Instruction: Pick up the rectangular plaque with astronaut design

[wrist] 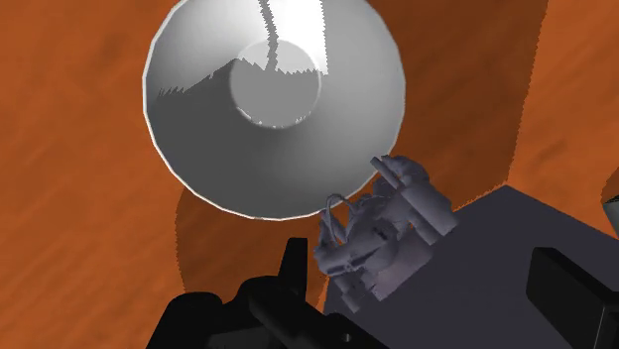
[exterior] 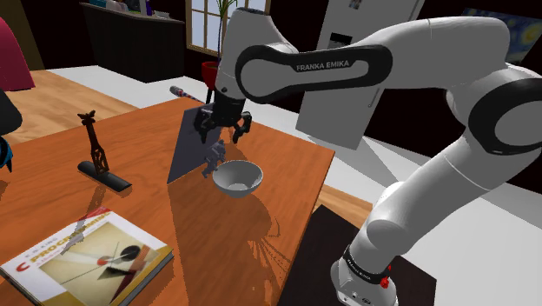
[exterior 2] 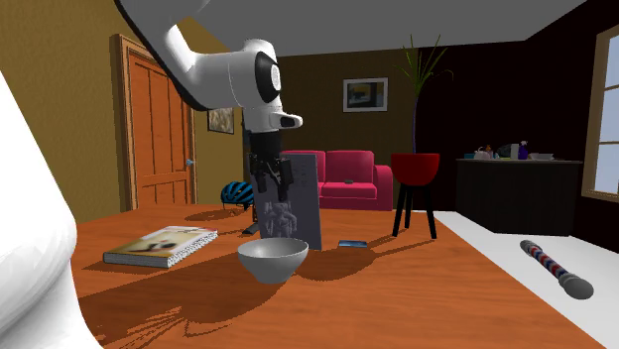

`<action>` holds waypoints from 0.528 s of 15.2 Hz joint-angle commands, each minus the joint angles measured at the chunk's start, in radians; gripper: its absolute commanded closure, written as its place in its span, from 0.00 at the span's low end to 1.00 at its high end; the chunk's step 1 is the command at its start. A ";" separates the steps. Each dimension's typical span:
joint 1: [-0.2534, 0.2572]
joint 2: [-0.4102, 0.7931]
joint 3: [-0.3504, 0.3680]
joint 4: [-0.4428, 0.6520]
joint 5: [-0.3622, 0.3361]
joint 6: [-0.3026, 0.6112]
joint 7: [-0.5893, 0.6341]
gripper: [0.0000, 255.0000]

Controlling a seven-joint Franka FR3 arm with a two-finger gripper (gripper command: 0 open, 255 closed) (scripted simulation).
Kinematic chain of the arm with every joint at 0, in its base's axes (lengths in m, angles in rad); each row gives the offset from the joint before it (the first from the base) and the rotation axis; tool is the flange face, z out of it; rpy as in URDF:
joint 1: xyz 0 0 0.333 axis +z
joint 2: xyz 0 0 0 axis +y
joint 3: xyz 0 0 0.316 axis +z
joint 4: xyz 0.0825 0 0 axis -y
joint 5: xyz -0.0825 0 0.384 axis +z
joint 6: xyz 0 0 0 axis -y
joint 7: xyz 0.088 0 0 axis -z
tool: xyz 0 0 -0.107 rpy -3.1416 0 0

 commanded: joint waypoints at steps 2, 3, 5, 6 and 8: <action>0.000 0.016 0.009 -0.024 -0.004 0.041 0.015 0.00; 0.000 0.018 0.010 -0.035 -0.005 0.055 0.016 0.00; 0.000 0.024 0.013 -0.057 -0.006 0.082 0.019 0.00; 0.000 0.029 0.015 -0.074 -0.008 0.104 0.021 0.00; 0.001 0.029 0.015 -0.074 -0.008 0.104 0.021 0.00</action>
